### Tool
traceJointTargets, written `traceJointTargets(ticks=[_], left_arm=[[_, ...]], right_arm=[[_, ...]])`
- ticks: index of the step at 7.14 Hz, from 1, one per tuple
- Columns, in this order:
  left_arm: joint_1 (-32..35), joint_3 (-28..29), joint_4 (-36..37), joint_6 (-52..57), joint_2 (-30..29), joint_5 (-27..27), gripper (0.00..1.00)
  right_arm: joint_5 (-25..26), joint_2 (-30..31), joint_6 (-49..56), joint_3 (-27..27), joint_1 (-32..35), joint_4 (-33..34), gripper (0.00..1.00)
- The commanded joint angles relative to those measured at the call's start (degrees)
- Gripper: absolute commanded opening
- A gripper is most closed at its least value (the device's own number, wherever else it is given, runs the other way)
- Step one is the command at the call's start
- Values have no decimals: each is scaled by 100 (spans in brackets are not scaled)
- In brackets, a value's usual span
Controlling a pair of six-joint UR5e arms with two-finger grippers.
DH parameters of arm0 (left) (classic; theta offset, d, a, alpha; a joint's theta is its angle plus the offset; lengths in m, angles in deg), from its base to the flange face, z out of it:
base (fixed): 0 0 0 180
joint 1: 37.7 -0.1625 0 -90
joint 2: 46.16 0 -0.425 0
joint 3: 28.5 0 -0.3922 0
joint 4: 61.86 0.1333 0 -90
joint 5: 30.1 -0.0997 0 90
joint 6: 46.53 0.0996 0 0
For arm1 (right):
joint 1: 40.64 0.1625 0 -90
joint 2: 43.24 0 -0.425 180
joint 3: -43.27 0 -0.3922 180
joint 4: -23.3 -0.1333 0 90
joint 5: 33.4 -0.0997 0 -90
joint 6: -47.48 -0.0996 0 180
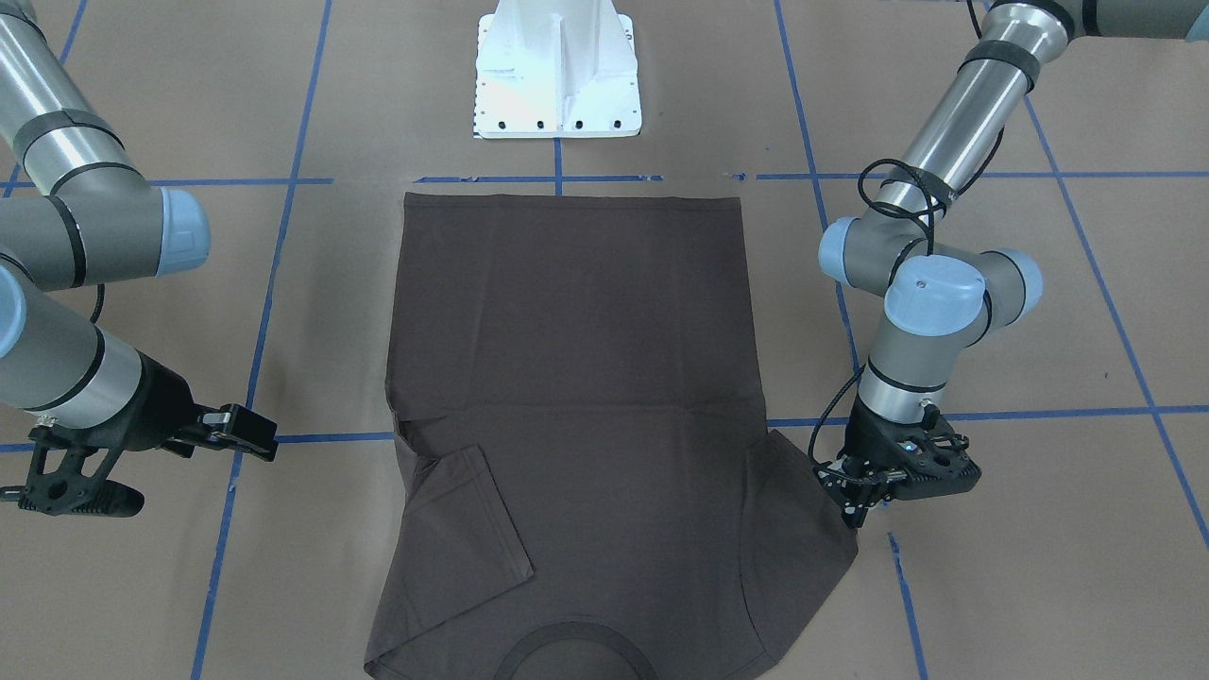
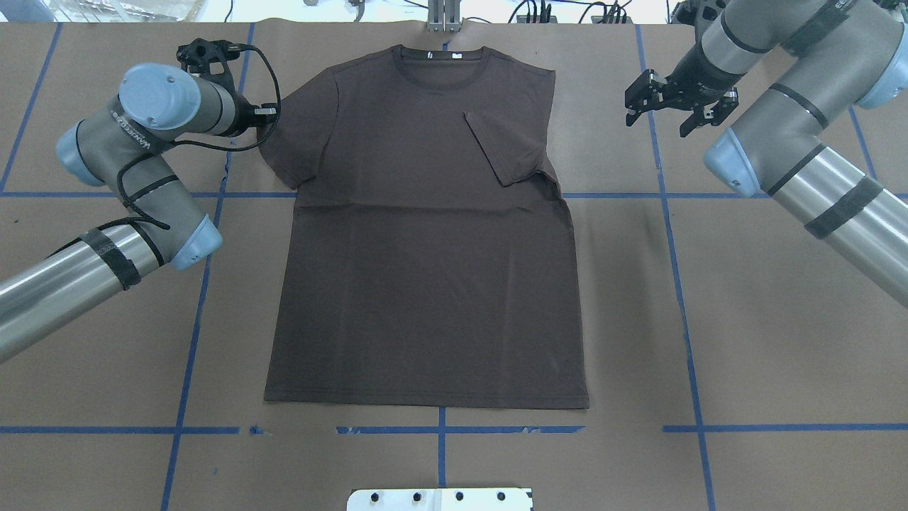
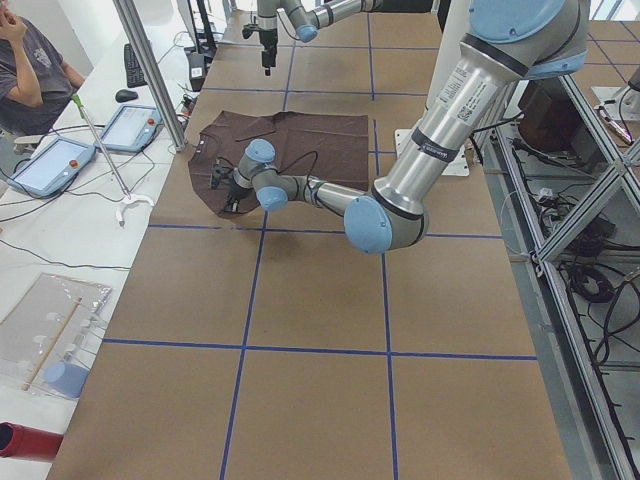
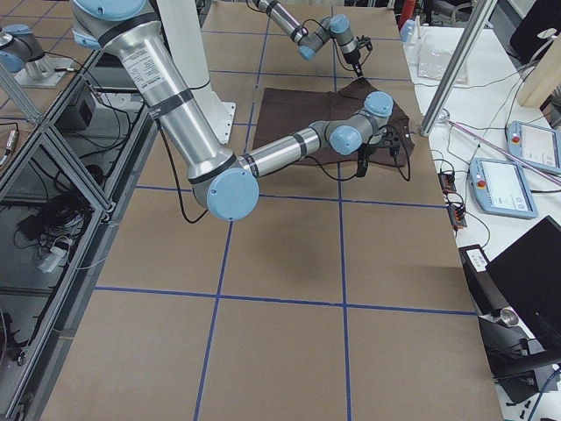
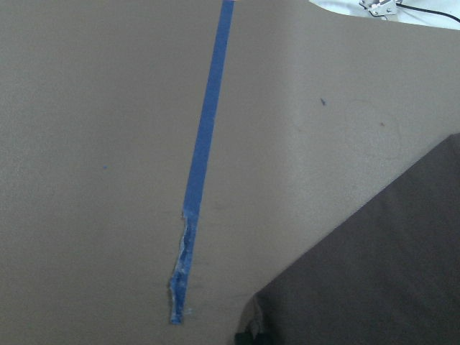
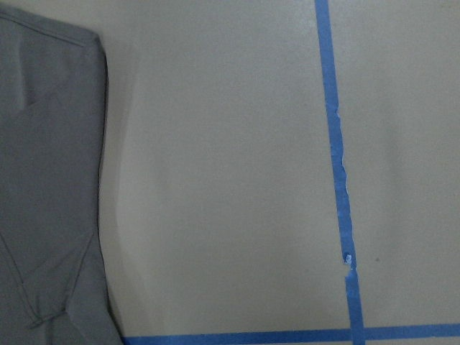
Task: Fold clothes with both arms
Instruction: 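Grasp the sleeve with the left gripper and fold it inward onto the body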
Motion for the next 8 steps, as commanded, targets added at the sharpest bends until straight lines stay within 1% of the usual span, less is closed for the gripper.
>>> traceJointTargets(ticks=[1,2,3,4,5,7,8], left_arm=[[-38,-427,971,-494,-428,160,0],[-212,-357,1009,-942,-805,223,0],[-388,-95,1001,-1321,-1244,249,0],[-555,307,940,-1525,-1561,232,0],[-661,468,878,-1536,-1652,223,0],[-671,793,493,-1536,-1757,197,0],[-688,917,439,-1536,-1854,197,0]], right_arm=[[17,27,-7,43,9,-45,100],[35,27,-7,52,9,-45,100],[26,18,-7,52,9,-45,100],[35,36,-15,52,18,-45,100],[35,62,-7,43,9,-45,100],[35,62,-7,8,9,-54,100],[35,54,-7,-1,9,-54,100]])
